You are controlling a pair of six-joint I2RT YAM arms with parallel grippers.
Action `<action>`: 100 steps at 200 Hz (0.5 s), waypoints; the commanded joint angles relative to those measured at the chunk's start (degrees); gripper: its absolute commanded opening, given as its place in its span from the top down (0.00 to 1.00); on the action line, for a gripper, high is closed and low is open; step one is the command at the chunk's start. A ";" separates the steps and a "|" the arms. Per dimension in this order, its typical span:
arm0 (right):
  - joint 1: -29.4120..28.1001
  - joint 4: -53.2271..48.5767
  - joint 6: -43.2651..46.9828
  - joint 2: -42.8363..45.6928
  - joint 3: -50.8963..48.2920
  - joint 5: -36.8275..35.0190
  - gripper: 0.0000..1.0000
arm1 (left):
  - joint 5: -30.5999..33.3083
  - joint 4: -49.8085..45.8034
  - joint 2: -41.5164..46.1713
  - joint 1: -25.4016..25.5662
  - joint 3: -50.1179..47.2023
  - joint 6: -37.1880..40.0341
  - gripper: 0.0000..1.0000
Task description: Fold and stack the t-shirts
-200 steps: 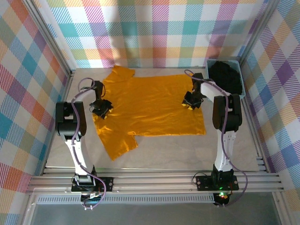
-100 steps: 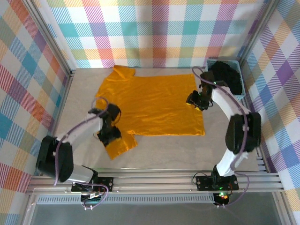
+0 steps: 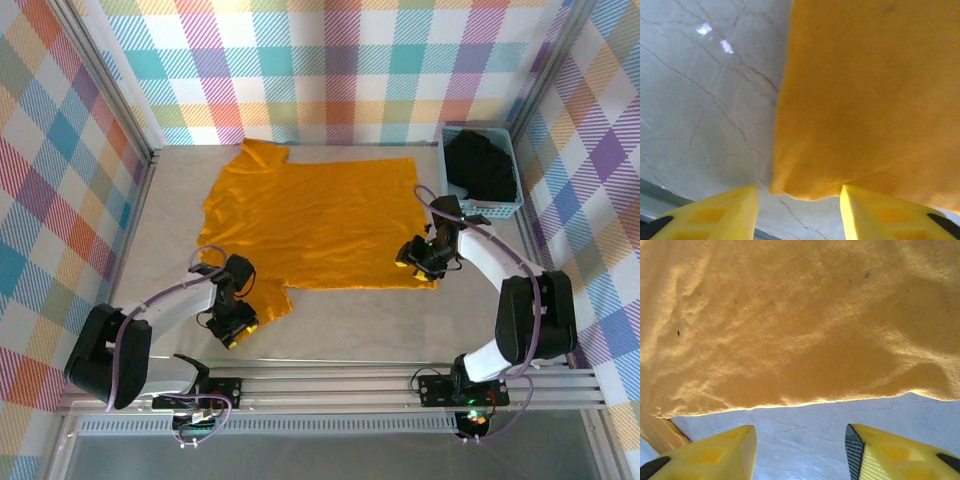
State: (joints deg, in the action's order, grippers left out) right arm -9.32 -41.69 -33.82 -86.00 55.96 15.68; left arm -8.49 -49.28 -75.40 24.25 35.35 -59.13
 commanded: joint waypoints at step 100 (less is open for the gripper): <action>7.13 3.06 -11.90 -0.31 -4.16 -8.40 0.57 | 8.74 -1.88 -2.29 -0.08 6.14 4.31 0.99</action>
State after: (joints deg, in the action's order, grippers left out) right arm -2.98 -40.16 -41.10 -85.56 51.77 8.95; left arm -3.46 -47.90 -79.35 24.25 39.55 -57.06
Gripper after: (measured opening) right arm 0.440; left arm 0.047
